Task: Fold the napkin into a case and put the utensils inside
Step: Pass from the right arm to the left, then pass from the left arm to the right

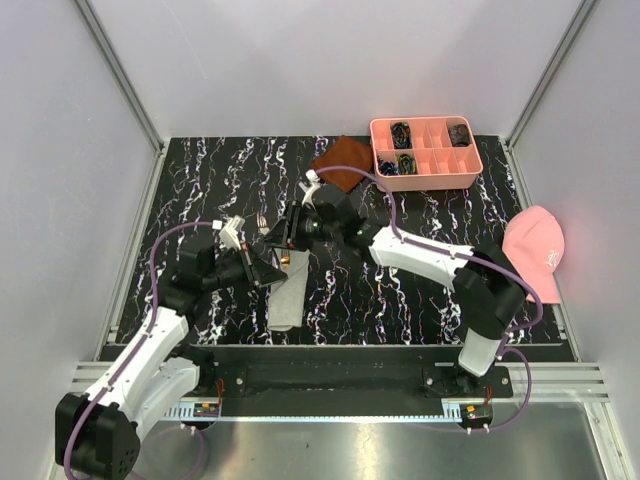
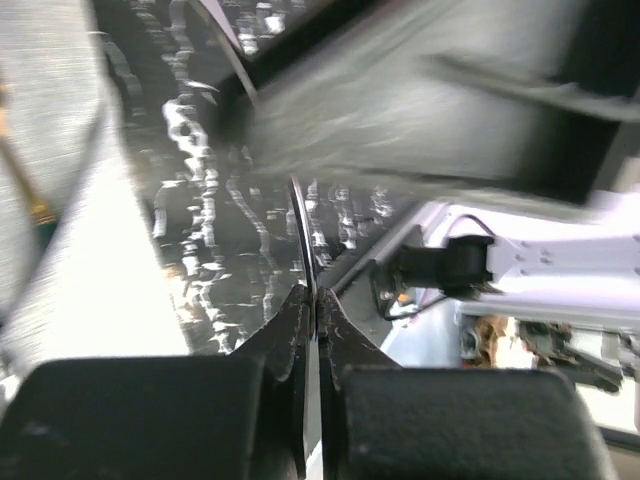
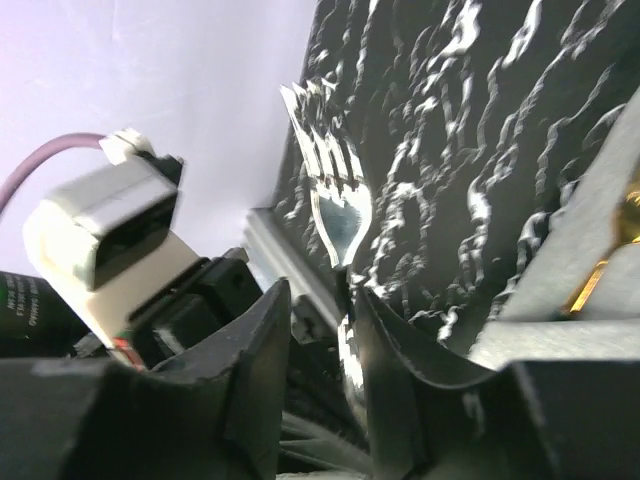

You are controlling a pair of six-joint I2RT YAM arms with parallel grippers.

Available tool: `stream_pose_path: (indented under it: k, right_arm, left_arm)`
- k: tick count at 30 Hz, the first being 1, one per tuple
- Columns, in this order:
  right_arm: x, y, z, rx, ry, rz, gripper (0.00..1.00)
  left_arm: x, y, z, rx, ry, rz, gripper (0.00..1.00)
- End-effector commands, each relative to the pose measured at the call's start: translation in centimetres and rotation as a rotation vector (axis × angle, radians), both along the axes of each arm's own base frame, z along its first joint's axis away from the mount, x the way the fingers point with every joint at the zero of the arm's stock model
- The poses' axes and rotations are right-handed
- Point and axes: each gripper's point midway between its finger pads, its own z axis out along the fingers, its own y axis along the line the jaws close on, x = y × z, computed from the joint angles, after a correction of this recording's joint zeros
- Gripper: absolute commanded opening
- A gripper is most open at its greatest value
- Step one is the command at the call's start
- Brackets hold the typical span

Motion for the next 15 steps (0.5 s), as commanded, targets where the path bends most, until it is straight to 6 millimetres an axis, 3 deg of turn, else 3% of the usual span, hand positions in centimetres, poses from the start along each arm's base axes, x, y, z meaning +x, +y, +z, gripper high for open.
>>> stream_pose_path:
  k: [1, 6, 15]
  right_arm:
    - [0.8, -2.2, 1.2, -0.249, -0.141, 0.015, 0.43]
    - [0.5, -2.0, 0.7, -0.359, -0.162, 0.081, 0.42]
    - [0.2, 1.0, 0.1, -0.414, -0.194, 0.195, 0.36]
  left_arm:
    - [1.5, 1.5, 0.1, 0.142, -0.059, 0.047, 0.00]
    - [1.5, 1.5, -0.2, 0.158, -0.059, 0.033, 0.00]
    - [1.3, 1.4, 0.0, 0.153, -0.067, 0.020, 0.00]
